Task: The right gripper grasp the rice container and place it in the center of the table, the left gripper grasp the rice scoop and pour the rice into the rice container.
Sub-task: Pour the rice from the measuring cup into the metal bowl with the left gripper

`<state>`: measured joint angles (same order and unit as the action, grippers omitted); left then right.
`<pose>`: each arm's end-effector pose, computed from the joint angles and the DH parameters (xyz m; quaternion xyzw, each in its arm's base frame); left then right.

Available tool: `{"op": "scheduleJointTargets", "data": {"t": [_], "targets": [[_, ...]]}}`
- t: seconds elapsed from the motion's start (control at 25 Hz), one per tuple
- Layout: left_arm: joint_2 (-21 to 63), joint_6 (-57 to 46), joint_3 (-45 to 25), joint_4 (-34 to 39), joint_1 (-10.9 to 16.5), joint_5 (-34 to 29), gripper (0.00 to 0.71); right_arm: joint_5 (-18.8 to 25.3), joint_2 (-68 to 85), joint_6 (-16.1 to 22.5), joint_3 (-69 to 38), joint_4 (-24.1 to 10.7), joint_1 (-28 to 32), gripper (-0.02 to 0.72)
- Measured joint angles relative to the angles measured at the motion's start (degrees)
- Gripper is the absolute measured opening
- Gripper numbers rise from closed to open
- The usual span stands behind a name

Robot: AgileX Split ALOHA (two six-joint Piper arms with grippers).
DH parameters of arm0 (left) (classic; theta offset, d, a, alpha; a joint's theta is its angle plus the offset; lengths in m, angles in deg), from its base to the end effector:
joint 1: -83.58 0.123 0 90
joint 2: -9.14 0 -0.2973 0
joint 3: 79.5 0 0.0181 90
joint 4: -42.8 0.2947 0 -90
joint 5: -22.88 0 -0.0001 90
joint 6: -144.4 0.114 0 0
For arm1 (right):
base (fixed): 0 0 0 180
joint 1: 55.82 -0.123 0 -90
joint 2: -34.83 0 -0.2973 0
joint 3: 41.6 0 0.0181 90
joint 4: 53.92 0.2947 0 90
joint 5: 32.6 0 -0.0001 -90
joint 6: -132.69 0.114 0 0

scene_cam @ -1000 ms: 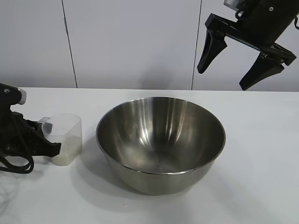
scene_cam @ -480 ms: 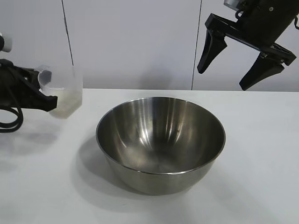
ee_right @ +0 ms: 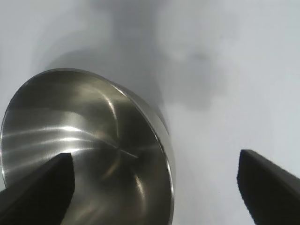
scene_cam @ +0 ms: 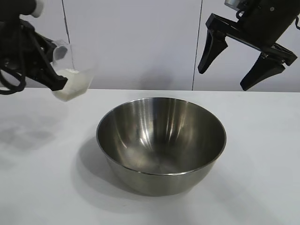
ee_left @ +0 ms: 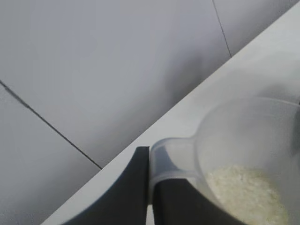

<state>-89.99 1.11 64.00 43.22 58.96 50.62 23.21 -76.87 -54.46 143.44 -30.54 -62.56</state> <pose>0.3404 -0.1564 0.1834 0.4154 0.6935 0.0625 0.5852 0.4265 0.0881 0.2308 -0.0307 0.9712 0.1825 0.1499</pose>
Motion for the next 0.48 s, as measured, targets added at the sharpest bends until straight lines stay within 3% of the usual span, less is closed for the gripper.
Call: {"op": "scheduleJointTargets", "data": {"t": [0.16,0.48], "targets": [[0.0,14.4,4.1,-9.5,-4.3,-5.5,0.003,0.0,0.0,0.0,0.0,-0.4,0.0,0.653],[-3.0,40.9,8.6,-24.5,-10.5,-7.7,0.003,0.0,0.0,0.0,0.0,-0.7,0.0,0.653]]}}
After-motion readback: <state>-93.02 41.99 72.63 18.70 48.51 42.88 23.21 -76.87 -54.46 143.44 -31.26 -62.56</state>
